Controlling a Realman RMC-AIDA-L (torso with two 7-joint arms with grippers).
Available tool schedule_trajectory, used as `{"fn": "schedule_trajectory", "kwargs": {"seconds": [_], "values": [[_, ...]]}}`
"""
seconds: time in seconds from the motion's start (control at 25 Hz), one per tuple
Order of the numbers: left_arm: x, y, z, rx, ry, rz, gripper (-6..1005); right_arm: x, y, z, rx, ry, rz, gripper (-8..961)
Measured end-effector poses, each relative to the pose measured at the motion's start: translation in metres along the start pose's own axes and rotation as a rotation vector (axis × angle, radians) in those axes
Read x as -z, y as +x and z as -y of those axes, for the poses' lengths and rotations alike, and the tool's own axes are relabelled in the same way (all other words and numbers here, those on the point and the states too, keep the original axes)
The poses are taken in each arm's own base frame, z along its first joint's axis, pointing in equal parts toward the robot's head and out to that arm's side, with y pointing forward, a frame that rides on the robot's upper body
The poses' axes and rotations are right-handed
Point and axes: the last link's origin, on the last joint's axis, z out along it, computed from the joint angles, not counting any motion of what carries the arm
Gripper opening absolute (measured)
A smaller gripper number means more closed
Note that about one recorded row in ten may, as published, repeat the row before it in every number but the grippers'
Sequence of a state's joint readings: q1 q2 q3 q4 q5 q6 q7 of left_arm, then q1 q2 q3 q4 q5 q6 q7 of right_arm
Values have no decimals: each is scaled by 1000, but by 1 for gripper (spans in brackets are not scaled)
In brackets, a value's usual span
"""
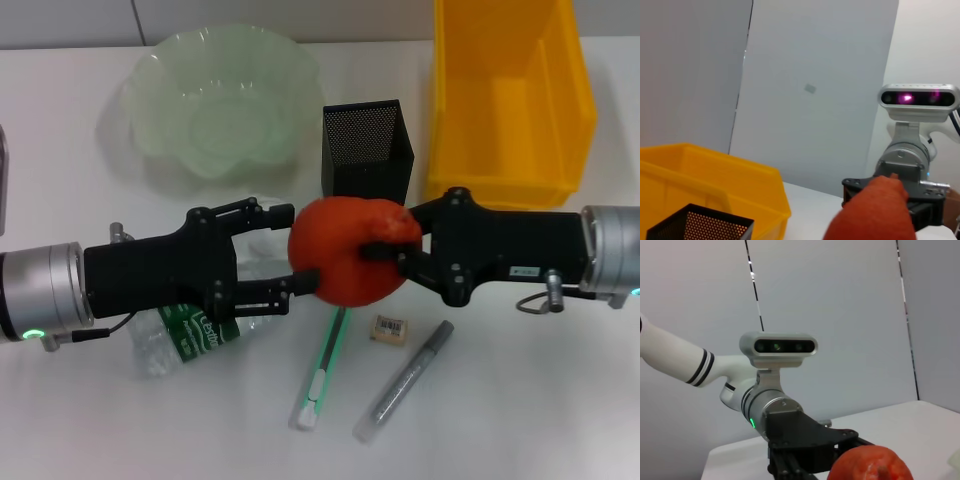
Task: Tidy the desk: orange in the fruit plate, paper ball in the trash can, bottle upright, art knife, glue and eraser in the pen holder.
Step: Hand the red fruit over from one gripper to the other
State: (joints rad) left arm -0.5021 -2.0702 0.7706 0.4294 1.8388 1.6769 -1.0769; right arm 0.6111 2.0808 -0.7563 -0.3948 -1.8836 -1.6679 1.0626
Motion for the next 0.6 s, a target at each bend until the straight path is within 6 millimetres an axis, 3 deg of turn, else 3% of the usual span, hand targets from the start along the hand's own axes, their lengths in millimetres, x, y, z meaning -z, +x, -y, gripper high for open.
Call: {"fn": "schedule_trajectory", "kwargs": {"seconds": [0.6], "values": [[-3,-3,-1,-11,0,4,776,-10,3,1,-10,-3,-5,112]]}}
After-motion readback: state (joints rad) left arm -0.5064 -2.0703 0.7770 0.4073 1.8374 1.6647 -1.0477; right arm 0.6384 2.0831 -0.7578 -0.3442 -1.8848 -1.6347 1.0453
